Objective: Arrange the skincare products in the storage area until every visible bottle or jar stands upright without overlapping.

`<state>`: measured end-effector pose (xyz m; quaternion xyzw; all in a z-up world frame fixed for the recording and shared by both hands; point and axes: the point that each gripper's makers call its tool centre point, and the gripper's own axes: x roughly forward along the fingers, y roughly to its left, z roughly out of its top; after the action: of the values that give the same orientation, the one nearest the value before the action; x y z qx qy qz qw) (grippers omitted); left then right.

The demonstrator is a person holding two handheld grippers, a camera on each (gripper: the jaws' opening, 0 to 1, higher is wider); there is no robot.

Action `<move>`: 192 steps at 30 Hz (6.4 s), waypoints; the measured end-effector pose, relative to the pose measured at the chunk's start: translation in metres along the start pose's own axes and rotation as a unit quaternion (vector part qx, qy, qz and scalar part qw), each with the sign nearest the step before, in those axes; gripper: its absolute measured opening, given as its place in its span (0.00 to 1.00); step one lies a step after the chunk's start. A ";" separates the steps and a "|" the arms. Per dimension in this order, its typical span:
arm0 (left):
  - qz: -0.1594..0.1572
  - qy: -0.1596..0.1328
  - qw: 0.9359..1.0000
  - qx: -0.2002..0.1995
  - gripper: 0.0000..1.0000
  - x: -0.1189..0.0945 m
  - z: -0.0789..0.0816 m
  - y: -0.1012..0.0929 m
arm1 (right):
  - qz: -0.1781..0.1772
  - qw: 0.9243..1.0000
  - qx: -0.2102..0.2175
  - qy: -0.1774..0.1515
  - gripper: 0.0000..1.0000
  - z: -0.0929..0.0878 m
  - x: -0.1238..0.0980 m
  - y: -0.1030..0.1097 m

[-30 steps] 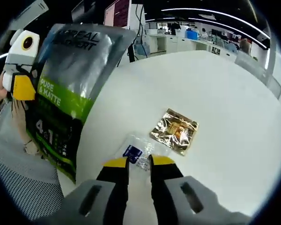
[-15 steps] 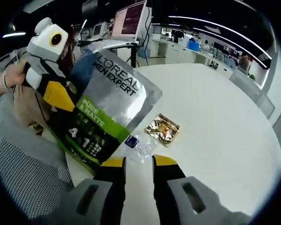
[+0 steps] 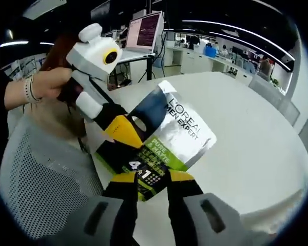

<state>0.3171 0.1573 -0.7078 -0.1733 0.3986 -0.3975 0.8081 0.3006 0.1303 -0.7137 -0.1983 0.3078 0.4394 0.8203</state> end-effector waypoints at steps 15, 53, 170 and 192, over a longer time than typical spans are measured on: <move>-0.002 0.030 0.999 -0.019 0.00 0.047 -0.004 -0.014 | -0.055 0.998 0.006 0.035 0.23 -0.037 -0.017 -0.017; 0.031 0.088 0.995 0.028 0.00 0.088 -0.037 -0.011 | -0.053 0.991 0.005 0.126 0.23 -0.090 -0.006 -0.019; 0.093 0.053 0.959 0.263 0.77 -0.008 0.004 -0.027 | -0.025 0.999 0.028 0.009 0.42 -0.029 -0.056 -0.002; 0.105 -0.003 0.968 0.230 0.91 -0.048 0.013 -0.044 | -0.117 0.987 0.084 -0.074 0.65 -0.013 -0.135 -0.033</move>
<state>0.2876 0.1666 -0.6488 0.0588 0.3099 -0.3907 0.8648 0.2667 0.0243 -0.6294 -0.1298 0.2568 0.3265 0.9003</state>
